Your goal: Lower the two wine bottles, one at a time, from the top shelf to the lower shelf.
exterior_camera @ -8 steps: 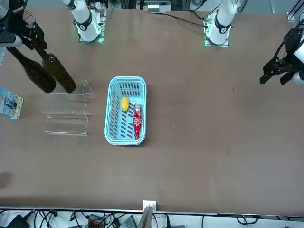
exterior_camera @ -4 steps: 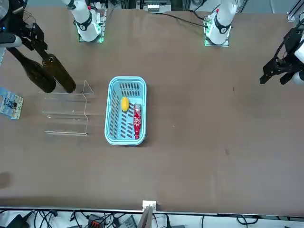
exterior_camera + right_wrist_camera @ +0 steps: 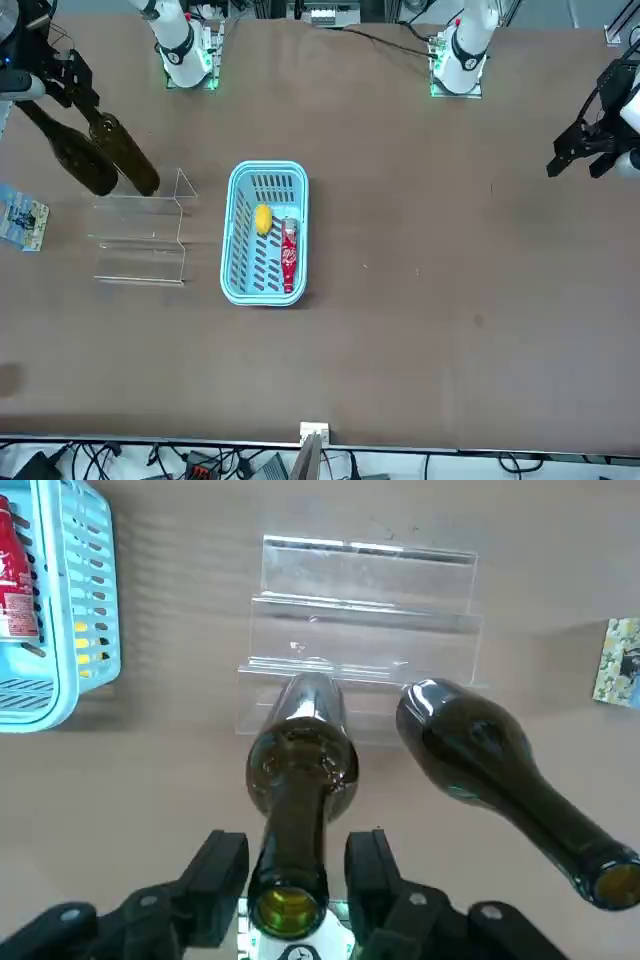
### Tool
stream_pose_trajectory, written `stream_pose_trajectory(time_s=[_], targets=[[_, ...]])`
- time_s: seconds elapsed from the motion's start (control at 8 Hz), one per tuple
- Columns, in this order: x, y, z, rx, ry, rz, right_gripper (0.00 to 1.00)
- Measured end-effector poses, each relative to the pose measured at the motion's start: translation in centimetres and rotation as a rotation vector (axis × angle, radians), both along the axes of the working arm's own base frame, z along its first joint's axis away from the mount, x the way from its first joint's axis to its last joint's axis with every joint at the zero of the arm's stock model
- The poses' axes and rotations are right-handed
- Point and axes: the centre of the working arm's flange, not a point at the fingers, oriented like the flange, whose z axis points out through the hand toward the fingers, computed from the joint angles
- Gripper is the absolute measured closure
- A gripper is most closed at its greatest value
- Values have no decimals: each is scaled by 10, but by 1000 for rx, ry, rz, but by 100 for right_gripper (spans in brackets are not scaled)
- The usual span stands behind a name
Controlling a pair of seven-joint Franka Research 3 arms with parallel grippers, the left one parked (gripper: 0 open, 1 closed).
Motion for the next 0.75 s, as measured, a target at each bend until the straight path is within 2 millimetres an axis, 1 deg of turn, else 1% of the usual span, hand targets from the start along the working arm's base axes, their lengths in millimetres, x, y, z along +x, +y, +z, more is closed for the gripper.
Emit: stream_pose_trajectory(time_s=[0.25, 0.5, 0.75], targets=[[0, 0, 0, 0, -1, 0, 40], [1, 0, 0, 0, -4, 0, 49], [2, 0, 0, 0, -12, 0, 54]])
